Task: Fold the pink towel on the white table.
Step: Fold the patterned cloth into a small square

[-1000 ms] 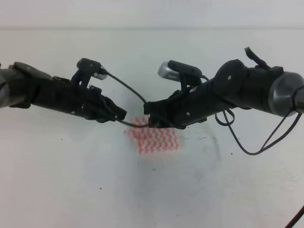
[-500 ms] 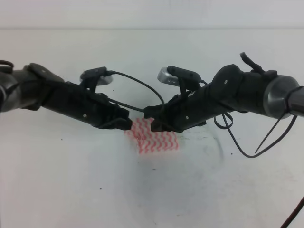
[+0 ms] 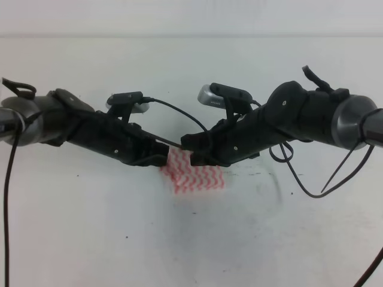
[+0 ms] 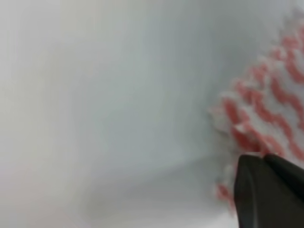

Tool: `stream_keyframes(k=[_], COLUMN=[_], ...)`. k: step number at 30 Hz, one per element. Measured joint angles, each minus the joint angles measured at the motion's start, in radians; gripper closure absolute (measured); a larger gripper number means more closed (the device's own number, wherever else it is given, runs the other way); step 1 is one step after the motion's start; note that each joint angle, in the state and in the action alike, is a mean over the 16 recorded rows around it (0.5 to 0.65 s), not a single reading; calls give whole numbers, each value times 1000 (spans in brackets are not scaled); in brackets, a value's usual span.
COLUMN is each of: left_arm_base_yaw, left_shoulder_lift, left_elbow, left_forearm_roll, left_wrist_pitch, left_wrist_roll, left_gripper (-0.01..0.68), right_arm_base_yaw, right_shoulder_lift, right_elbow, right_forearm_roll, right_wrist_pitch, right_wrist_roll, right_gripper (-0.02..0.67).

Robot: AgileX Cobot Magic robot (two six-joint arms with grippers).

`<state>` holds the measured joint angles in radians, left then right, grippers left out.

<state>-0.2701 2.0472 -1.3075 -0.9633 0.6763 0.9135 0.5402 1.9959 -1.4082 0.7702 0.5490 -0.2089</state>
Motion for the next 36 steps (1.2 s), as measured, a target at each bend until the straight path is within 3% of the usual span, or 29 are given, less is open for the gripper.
stream_keyframes(k=[36], left_arm_base_yaw=[6], left_shoulder_lift=[-74], left_elbow=[0], left_forearm_roll=[-54], left_wrist_pitch=[-86], left_wrist_roll=[82], left_gripper=[677], right_arm_base_yaw=[0], right_shoulder_lift=[48], right_elbow=[0], right_forearm_roll=[14], right_wrist_pitch=[76], right_wrist_roll=[-1], right_gripper=[666])
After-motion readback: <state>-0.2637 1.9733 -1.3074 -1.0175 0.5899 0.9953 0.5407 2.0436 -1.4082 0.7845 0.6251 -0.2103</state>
